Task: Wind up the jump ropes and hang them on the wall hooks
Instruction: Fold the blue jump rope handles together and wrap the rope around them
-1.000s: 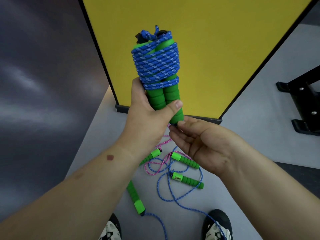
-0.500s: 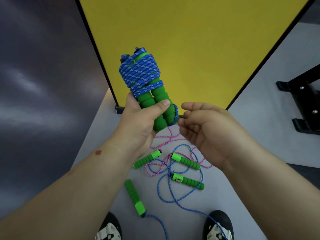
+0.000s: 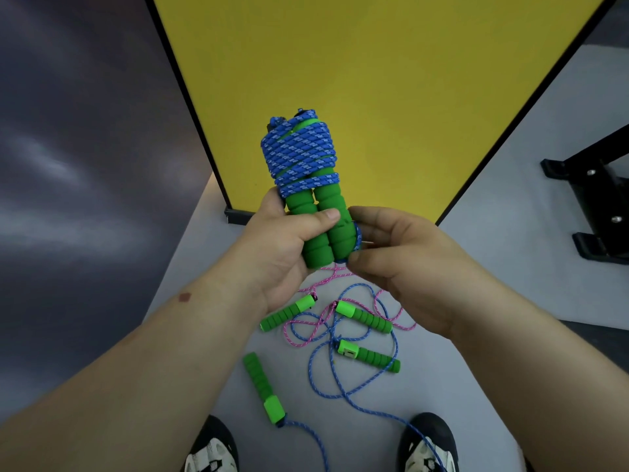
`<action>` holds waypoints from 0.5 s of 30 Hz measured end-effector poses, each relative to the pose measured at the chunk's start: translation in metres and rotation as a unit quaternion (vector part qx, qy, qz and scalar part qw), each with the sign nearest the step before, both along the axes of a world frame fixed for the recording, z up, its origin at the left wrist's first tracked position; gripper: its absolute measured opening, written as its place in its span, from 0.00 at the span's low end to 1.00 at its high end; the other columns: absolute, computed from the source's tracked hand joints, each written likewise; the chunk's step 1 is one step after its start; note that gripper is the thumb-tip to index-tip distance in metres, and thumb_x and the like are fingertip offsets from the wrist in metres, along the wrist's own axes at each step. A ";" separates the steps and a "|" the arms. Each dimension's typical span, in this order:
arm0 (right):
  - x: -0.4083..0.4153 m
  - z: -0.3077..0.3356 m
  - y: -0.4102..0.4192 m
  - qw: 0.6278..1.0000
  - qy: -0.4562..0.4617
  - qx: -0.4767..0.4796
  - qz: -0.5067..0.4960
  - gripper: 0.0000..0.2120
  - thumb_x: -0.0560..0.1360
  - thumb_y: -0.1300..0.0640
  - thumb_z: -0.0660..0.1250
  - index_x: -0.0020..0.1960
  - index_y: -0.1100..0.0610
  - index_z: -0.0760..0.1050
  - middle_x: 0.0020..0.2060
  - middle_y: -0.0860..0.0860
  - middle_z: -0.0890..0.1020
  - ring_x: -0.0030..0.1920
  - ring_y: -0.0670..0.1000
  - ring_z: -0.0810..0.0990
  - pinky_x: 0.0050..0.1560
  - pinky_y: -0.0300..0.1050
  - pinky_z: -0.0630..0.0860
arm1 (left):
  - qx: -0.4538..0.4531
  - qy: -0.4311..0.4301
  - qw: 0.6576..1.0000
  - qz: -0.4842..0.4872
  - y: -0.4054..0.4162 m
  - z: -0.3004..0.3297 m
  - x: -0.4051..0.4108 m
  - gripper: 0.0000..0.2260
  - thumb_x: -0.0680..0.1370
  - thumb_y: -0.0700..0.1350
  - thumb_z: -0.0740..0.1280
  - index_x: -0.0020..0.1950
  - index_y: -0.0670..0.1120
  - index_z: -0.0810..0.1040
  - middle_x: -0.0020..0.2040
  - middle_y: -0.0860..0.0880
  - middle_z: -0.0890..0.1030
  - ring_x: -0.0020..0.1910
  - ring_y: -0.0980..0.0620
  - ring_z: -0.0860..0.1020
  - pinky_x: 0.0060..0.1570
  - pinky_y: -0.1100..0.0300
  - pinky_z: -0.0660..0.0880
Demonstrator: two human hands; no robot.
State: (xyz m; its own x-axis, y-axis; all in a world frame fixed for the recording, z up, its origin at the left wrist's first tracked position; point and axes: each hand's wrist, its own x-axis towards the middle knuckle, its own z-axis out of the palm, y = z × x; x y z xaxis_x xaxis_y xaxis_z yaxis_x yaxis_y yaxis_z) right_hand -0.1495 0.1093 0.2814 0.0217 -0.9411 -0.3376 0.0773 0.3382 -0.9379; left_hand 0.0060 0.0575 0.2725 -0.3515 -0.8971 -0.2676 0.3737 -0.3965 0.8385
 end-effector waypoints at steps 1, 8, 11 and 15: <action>-0.001 0.000 0.001 0.999 0.024 -0.019 0.019 0.26 0.75 0.77 0.64 0.69 0.59 0.75 0.57 0.54 0.85 0.58 0.58 0.84 0.62 0.52 0.79 | 0.002 -0.002 1.000 0.001 0.000 0.000 0.000 0.20 0.78 0.29 0.65 0.70 0.39 0.69 0.54 0.39 0.80 0.52 0.37 0.81 0.50 0.40 0.82; -0.003 -0.001 0.002 0.993 0.100 -0.044 0.037 0.20 0.75 0.70 0.70 0.64 0.54 0.79 0.53 0.52 0.86 0.53 0.56 0.85 0.61 0.56 0.79 | -0.003 -0.035 0.999 -0.033 0.003 0.000 0.000 0.21 0.77 0.28 0.65 0.69 0.39 0.71 0.58 0.34 0.81 0.53 0.36 0.83 0.45 0.46 0.82; -0.006 -0.003 0.004 0.990 0.140 -0.025 0.027 0.17 0.74 0.69 0.72 0.58 0.53 0.80 0.50 0.50 0.86 0.50 0.55 0.86 0.59 0.60 0.80 | -0.030 -0.106 0.993 -0.044 -0.004 0.003 0.006 0.26 0.72 0.43 0.73 0.69 0.41 0.74 0.61 0.39 0.83 0.59 0.39 0.82 0.61 0.41 0.78; -0.003 -0.005 0.009 0.987 0.157 -0.001 0.045 0.17 0.72 0.69 0.73 0.56 0.52 0.79 0.51 0.48 0.85 0.49 0.54 0.86 0.58 0.61 0.80 | -0.062 -0.062 0.996 -0.013 -0.010 0.010 0.012 0.22 0.77 0.44 0.72 0.69 0.40 0.75 0.62 0.37 0.82 0.59 0.42 0.82 0.64 0.41 0.77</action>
State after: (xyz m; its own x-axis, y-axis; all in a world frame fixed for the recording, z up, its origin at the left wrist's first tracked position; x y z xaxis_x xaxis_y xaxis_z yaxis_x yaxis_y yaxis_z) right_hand -0.1526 0.1186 0.2761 -0.0006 -0.9410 -0.3385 -0.2465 0.3281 -0.9119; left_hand 0.0177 0.0476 0.2824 -0.3465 -0.9169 -0.1978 0.2540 -0.2947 0.9212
